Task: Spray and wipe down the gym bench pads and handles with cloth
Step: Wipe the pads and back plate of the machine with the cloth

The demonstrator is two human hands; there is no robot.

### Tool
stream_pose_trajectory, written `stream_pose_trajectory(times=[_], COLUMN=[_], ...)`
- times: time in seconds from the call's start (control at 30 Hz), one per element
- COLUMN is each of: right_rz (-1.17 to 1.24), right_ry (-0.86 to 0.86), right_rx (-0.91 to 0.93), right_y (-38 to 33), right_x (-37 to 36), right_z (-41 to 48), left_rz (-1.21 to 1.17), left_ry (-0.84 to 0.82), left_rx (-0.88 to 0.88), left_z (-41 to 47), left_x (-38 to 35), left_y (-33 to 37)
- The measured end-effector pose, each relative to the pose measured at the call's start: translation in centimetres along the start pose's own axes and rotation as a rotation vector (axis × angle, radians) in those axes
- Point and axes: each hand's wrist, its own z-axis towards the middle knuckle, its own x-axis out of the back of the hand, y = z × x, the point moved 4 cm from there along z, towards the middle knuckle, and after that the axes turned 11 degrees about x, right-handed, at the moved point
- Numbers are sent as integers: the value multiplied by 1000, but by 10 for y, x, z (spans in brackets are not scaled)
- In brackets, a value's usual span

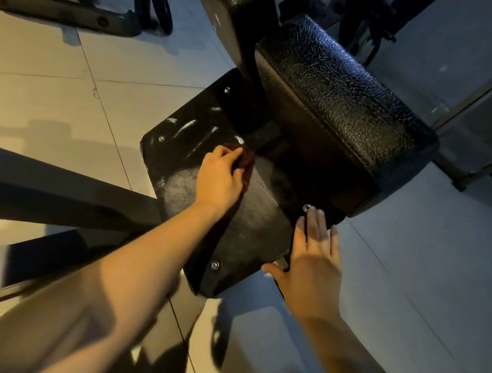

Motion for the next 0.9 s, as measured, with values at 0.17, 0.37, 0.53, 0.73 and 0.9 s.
stream_pose_trajectory(times=[0.17, 0.37, 0.53, 0.73, 0.9], right_rz=[-2, -10, 17, 35, 28], right_ry=[32, 13, 73, 104, 97], right_rx=[3, 18, 36, 58, 40], right_y=[0, 0, 1, 5, 1], right_x=[1, 0, -3, -3, -1], right_z=[-1, -2, -4, -5, -3], left_rz=[-44, 18, 28, 13, 169], left_ry=[-194, -180, -31, -221, -278], left_rx=[-304, -373, -6, -323, -603], left_z=[-53, -38, -13, -96, -106], left_x=[-15, -16, -3, -3, 3], left_y=[51, 35, 5, 14, -8])
